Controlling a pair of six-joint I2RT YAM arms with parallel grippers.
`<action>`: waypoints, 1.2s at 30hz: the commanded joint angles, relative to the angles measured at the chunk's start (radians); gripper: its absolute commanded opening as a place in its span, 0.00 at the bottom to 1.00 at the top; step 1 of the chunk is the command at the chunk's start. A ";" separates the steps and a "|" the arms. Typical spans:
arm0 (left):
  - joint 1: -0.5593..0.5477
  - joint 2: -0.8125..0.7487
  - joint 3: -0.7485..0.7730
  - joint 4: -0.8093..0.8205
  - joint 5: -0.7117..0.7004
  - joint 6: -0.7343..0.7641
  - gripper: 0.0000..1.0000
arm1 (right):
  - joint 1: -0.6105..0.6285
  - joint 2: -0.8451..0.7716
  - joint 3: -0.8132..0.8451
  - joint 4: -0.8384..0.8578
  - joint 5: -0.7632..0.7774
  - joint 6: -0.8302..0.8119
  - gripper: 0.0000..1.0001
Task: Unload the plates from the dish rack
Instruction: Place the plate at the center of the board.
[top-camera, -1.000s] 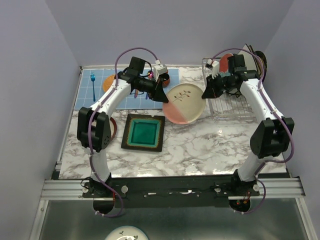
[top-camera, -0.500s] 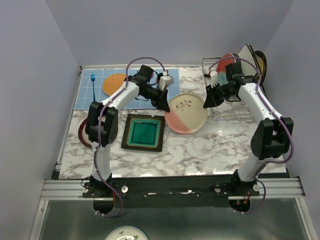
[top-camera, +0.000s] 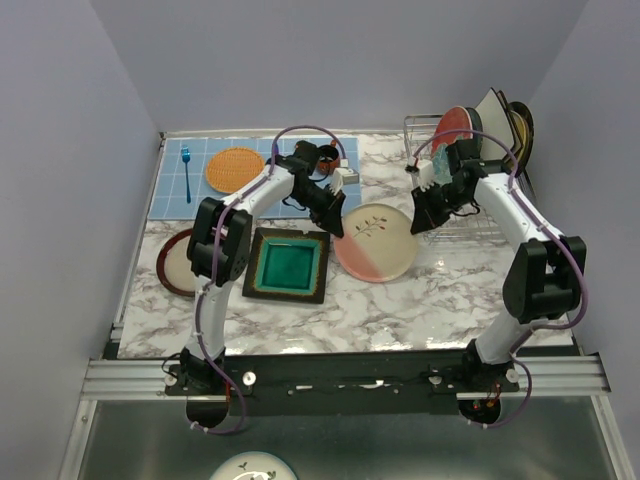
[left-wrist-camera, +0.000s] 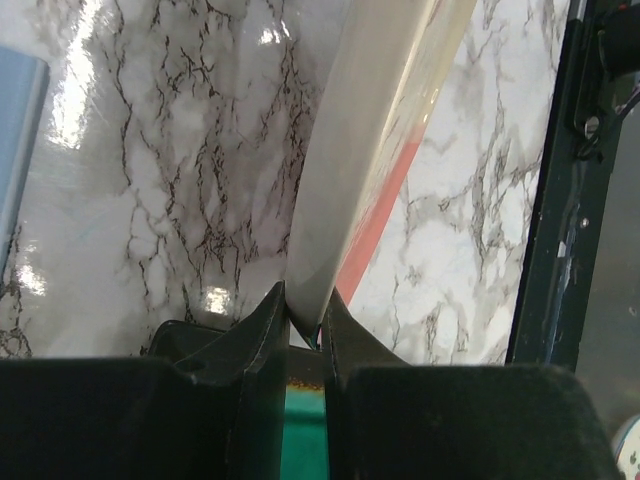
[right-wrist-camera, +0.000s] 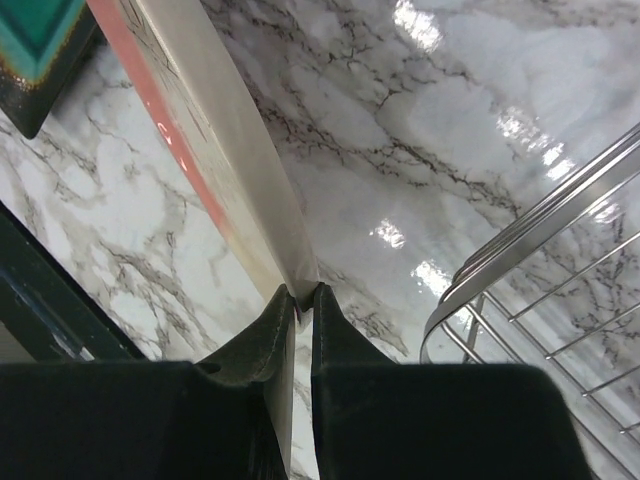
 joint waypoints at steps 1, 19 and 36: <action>0.009 0.025 -0.019 -0.103 -0.141 0.095 0.00 | -0.013 -0.075 -0.053 -0.042 0.057 0.003 0.01; -0.025 0.120 0.041 -0.200 -0.273 0.176 0.00 | 0.034 -0.093 -0.118 -0.073 0.206 0.016 0.01; -0.027 0.180 0.121 -0.235 -0.417 0.211 0.00 | 0.048 0.037 -0.014 -0.042 0.444 0.029 0.01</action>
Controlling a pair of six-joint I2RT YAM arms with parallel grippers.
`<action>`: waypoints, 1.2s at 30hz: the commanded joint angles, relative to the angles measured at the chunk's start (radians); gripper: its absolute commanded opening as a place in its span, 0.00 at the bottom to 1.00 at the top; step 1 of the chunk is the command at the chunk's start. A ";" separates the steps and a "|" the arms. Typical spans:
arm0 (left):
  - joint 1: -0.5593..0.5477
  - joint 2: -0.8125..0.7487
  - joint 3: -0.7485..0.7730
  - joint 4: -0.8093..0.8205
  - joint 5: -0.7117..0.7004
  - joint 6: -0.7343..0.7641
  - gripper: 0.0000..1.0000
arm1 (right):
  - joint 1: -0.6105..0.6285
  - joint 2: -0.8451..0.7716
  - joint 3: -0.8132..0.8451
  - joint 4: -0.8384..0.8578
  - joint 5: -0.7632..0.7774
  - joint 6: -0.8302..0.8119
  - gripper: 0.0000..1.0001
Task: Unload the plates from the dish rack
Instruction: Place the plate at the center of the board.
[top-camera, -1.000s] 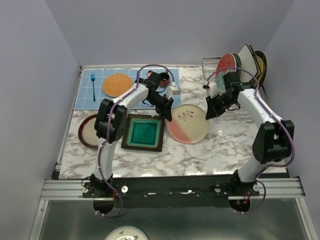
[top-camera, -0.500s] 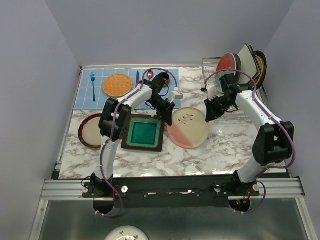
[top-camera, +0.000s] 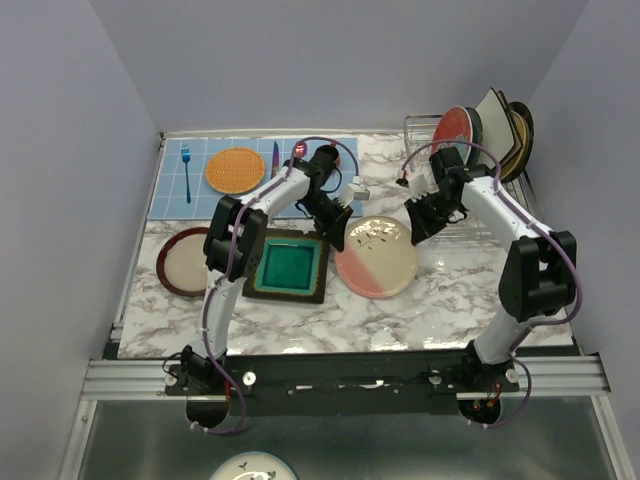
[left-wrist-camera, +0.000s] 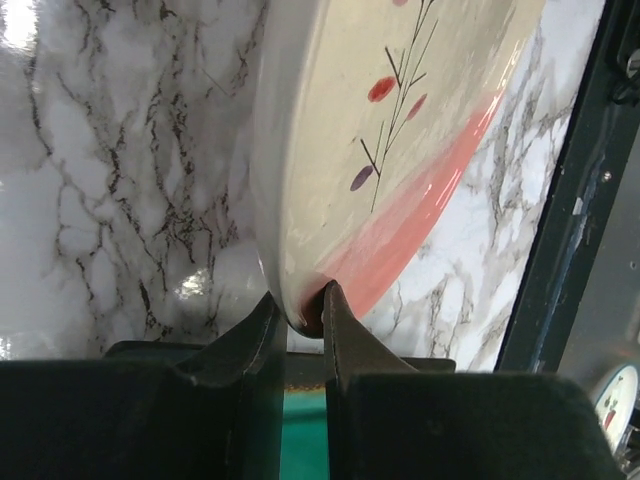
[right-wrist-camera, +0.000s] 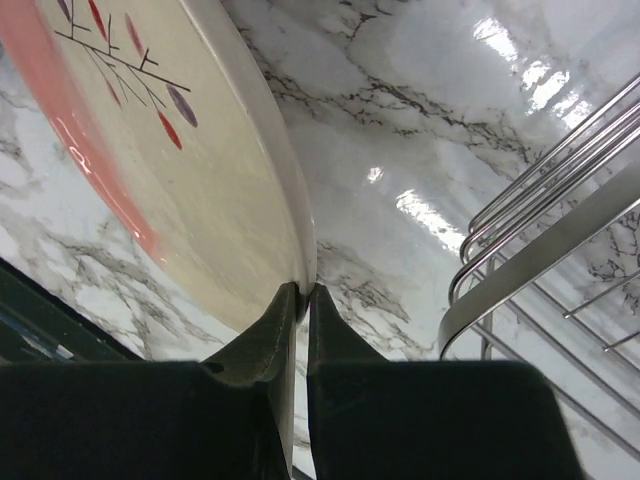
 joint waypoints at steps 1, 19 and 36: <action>0.035 0.059 0.019 -0.017 -0.327 0.116 0.00 | -0.029 0.074 0.097 -0.041 0.250 -0.042 0.01; 0.037 0.092 0.064 -0.028 -0.425 0.148 0.00 | -0.026 0.229 0.319 -0.046 0.466 -0.025 0.11; 0.060 0.054 -0.025 0.006 -0.382 0.170 0.00 | -0.031 0.220 0.328 0.002 0.537 -0.027 0.32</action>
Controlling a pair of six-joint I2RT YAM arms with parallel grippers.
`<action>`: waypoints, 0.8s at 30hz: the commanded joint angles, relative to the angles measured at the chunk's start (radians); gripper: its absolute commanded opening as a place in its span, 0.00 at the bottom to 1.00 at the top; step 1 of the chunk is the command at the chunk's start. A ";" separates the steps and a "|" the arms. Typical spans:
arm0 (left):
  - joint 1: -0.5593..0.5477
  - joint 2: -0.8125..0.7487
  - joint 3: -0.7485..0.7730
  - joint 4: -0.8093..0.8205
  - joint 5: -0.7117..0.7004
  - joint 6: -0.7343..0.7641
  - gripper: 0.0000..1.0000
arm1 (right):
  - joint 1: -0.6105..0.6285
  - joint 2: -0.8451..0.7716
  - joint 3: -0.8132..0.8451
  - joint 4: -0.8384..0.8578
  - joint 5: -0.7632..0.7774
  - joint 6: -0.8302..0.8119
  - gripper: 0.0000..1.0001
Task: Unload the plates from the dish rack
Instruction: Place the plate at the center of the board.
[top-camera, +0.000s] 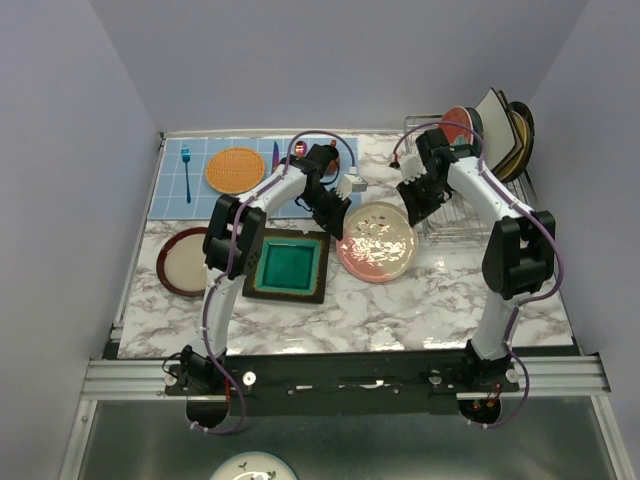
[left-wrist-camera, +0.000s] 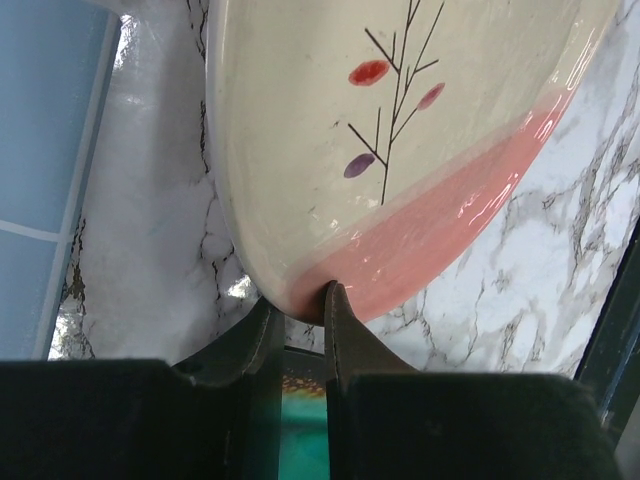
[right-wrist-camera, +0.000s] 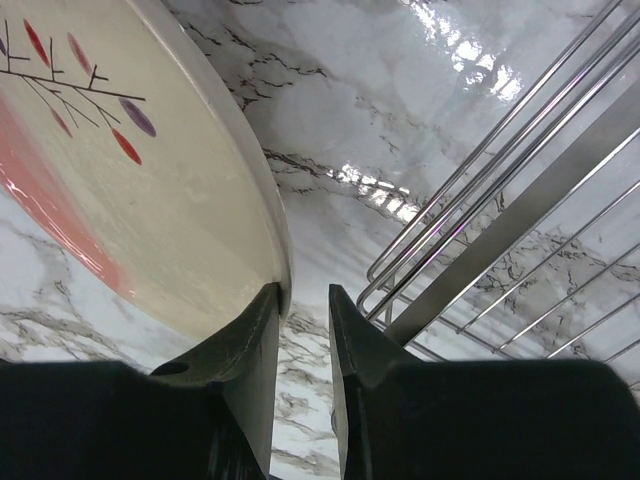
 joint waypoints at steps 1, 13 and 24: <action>0.037 0.023 -0.064 -0.103 -0.282 0.217 0.00 | -0.065 -0.001 0.048 0.057 0.344 -0.071 0.33; 0.046 -0.020 -0.129 -0.086 -0.269 0.226 0.00 | -0.065 -0.085 0.082 0.035 0.287 -0.076 0.33; 0.048 -0.028 -0.127 -0.087 -0.259 0.227 0.00 | -0.060 -0.228 0.148 0.002 0.258 -0.065 0.34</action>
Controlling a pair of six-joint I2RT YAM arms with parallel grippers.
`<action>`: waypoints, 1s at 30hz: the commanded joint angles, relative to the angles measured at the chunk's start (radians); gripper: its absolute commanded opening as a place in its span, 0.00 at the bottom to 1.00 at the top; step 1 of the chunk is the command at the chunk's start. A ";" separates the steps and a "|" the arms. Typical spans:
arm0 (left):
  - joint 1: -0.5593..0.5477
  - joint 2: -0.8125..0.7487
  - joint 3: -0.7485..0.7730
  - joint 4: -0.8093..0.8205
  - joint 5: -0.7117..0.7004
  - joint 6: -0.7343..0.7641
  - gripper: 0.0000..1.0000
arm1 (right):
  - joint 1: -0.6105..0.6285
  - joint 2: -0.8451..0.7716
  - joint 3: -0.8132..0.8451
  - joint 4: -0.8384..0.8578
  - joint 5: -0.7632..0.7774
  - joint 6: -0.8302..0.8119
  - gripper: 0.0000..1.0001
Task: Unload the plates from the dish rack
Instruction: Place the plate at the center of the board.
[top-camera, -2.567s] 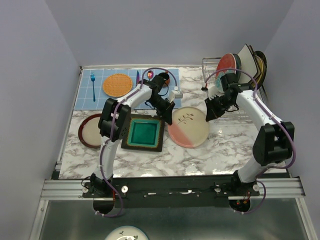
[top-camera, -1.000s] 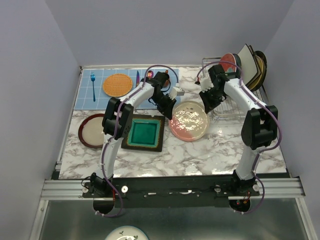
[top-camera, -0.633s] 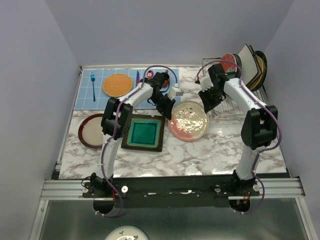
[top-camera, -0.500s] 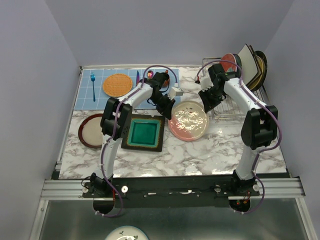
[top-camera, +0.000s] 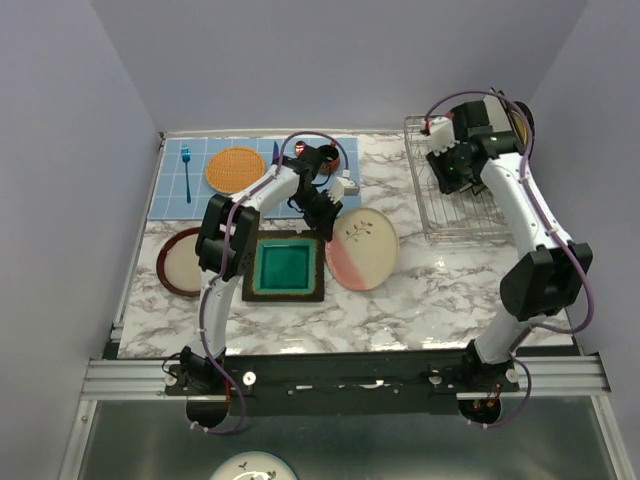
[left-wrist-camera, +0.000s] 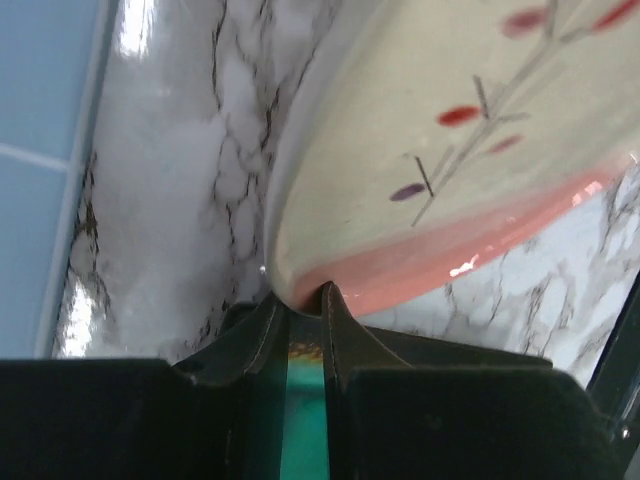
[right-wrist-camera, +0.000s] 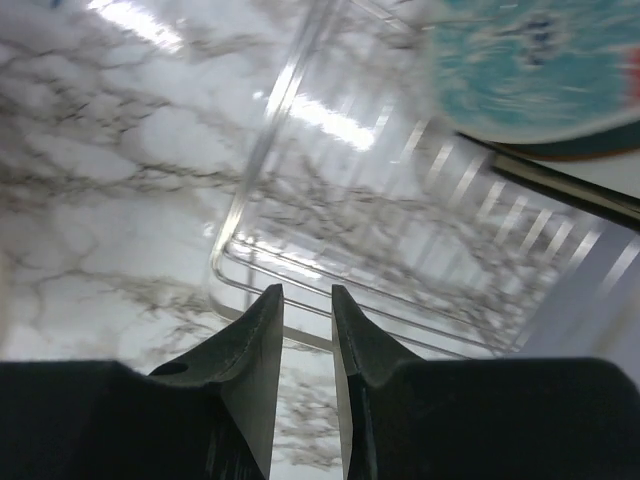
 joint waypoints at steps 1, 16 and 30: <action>0.029 0.027 -0.059 -0.111 -0.224 0.162 0.00 | -0.034 -0.086 0.075 0.003 0.128 -0.037 0.33; 0.017 0.053 -0.001 -0.121 -0.238 0.129 0.00 | -0.032 -0.106 0.029 0.012 0.107 -0.040 0.32; -0.054 0.146 0.184 -0.128 -0.166 0.050 0.00 | -0.029 -0.161 -0.045 0.060 0.025 -0.046 0.31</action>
